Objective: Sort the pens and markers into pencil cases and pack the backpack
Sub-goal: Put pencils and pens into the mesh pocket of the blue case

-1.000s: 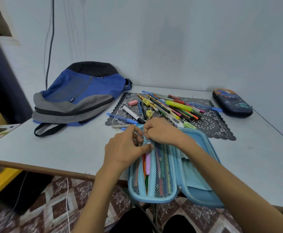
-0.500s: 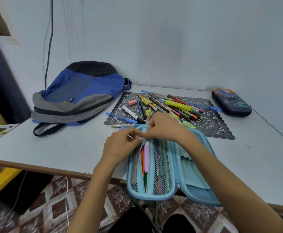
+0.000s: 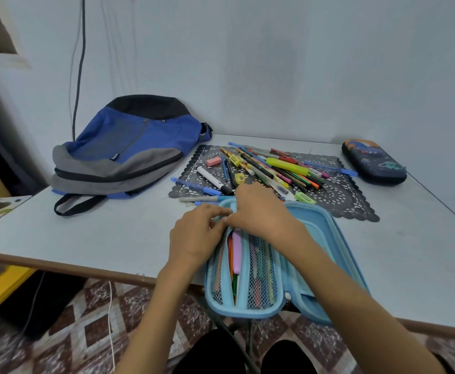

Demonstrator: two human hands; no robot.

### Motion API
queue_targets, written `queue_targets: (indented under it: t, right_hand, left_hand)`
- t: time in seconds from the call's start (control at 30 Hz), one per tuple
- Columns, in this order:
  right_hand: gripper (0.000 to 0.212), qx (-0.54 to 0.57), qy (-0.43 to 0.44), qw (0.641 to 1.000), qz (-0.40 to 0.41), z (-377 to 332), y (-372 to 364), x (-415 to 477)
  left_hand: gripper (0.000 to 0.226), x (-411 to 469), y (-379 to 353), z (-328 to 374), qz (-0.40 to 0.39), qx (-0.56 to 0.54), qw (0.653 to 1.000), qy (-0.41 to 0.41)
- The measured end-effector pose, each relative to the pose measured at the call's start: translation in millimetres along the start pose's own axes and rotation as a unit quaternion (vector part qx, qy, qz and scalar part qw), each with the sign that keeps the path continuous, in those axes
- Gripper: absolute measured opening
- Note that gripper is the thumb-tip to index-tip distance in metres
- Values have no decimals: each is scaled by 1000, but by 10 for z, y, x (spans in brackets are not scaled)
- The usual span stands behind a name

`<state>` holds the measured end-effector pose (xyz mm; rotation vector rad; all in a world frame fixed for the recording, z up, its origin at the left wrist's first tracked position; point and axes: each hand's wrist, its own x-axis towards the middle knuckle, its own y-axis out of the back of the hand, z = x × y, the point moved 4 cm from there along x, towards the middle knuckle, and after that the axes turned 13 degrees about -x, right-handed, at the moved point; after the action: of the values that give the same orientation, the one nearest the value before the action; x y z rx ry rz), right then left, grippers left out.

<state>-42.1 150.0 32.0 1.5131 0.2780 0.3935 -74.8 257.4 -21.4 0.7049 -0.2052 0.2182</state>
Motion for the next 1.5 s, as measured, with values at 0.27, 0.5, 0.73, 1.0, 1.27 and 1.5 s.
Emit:
queue_targets:
  t: [0.27, 0.5, 0.73, 1.0, 1.27, 1.5]
  right_hand:
    - [37, -3, -22, 1000, 15, -53, -45, -63]
    - [16, -21, -36, 998, 43, -93, -22, -104]
    - [18, -85, -53, 993, 69, -200, 30, -140]
    - [23, -82, -55, 994, 45, -241, 18, -96]
    - [15, -50, -49, 997, 45, -216, -2, -160]
    - [31, -71, -60, 993, 79, -184, -16, -252]
  left_hand:
    - [24, -37, 6, 37, 32, 18, 999, 0]
    - [25, -75, -19, 46, 39, 20, 999, -10]
    - [28, -119, -32, 56, 48, 28, 998, -14]
    - [33, -156, -16, 85, 50, 17, 999, -1]
    - [34, -191, -24, 116, 73, 21, 997, 11]
    - [32, -220, -30, 115, 82, -7, 996, 35]
